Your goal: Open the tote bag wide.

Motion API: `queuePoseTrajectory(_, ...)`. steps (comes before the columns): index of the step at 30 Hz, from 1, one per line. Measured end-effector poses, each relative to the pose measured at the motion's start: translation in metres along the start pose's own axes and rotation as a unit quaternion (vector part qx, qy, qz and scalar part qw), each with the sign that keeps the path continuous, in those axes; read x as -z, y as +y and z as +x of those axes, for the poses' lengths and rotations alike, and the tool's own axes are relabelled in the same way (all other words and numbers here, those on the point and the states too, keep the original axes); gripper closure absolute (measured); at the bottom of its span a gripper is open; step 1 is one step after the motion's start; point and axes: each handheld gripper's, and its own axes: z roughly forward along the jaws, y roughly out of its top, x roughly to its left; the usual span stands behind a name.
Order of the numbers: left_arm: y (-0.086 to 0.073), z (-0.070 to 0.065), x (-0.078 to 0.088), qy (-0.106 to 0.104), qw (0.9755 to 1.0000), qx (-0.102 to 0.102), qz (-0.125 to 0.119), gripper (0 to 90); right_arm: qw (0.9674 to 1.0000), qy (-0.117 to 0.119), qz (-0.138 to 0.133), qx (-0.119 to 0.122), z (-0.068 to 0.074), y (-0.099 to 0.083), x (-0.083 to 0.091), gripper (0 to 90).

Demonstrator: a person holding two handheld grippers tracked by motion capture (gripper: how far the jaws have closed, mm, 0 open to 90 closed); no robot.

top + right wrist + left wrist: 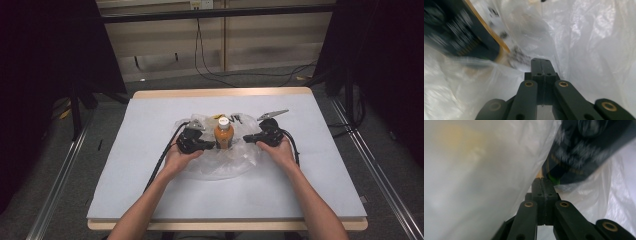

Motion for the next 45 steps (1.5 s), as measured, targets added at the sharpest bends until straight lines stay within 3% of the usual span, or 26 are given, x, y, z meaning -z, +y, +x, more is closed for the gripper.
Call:
queuePoseTrajectory(1, -0.003, -0.001, -0.002, -0.001, 0.9998, -0.012, 0.013, 90.0, 1.0000, -0.002, 0.007, 0.001, -0.001, -0.003, -0.002, 90.0)
queuePoseTrajectory(4, -0.008, -0.003, -0.004, -0.006, 1.0000, -0.003, 0.004, 90.0, 0.9998, -0.007, 0.017, 0.006, -0.002, -0.007, -0.003, 90.0)
queuePoseTrajectory(7, -0.011, -0.008, 0.003, -0.009, 0.9996, -0.017, 0.021, 90.0, 0.9995, -0.011, 0.025, 0.014, 0.002, -0.007, 0.000, 90.0)
queuePoseTrajectory(9, -0.012, -0.010, 0.005, -0.007, 0.9997, -0.017, 0.014, 90.0, 0.9996, -0.009, 0.022, 0.015, 0.003, -0.005, 0.000, 90.0)
queuePoseTrajectory(10, -0.010, -0.013, 0.009, -0.012, 0.9996, -0.022, 0.014, 90.0, 0.9998, 0.000, 0.009, 0.018, 0.005, 0.000, 0.003, 90.0)
queuePoseTrajectory(15, -0.001, -0.020, 0.017, -0.011, 0.9996, -0.027, -0.004, 90.0, 0.9989, 0.016, -0.005, 0.045, 0.015, 0.021, 0.012, 90.0)
queuePoseTrajectory(18, 0.001, -0.024, 0.019, -0.012, 0.9992, -0.037, 0.007, 90.0, 0.9984, 0.020, -0.003, 0.052, 0.018, 0.029, 0.014, 90.0)
queuePoseTrajectory(20, 0.002, -0.029, 0.018, -0.009, 0.9985, -0.053, 0.012, 90.0, 0.9979, 0.024, 0.006, 0.059, 0.020, 0.036, 0.015, 90.0)
queuePoseTrajectory(24, 0.002, -0.038, 0.013, -0.017, 0.9980, -0.059, 0.014, 90.0, 0.9963, 0.032, 0.036, 0.071, 0.023, 0.042, 0.009, 90.0)
queuePoseTrajectory(25, 0.002, -0.043, 0.010, -0.018, 0.9972, -0.068, 0.025, 90.0, 0.9952, 0.035, 0.058, 0.071, 0.024, 0.045, 0.002, 90.0)
queuePoseTrajectory(27, 0.002, -0.046, 0.008, -0.021, 0.9967, -0.071, 0.033, 90.0, 0.9949, 0.035, 0.064, 0.069, 0.023, 0.045, -0.001, 90.0)
queuePoseTrajectory(30, 0.000, -0.056, 0.002, -0.028, 0.9944, -0.088, 0.053, 90.0, 0.9917, 0.039, 0.104, 0.064, 0.016, 0.049, -0.018, 90.0)
queuePoseTrajectory(34, -0.001, -0.065, -0.001, -0.033, 0.9927, -0.099, 0.059, 90.0, 0.9900, 0.045, 0.122, 0.055, 0.013, 0.054, -0.032, 90.0)
queuePoseTrajectory(35, -0.003, -0.073, -0.002, -0.036, 0.9905, -0.112, 0.071, 90.0, 0.9877, 0.041, 0.138, 0.062, 0.011, 0.058, -0.041, 90.0)
queuePoseTrajectory(43, -0.010, -0.103, 0.004, -0.051, 0.9855, -0.134, 0.090, 90.0, 0.9851, 0.040, 0.162, 0.042, 0.004, 0.070, -0.060, 90.0)
queuePoseTrajectory(44, -0.010, -0.106, 0.006, -0.058, 0.9838, -0.138, 0.098, 90.0, 0.9847, 0.040, 0.165, 0.039, 0.003, 0.073, -0.065, 90.0)
queuePoseTrajectory(45, -0.013, -0.118, 0.010, -0.060, 0.9801, -0.156, 0.107, 90.0, 0.9853, 0.037, 0.163, 0.037, 0.003, 0.075, -0.067, 90.0)
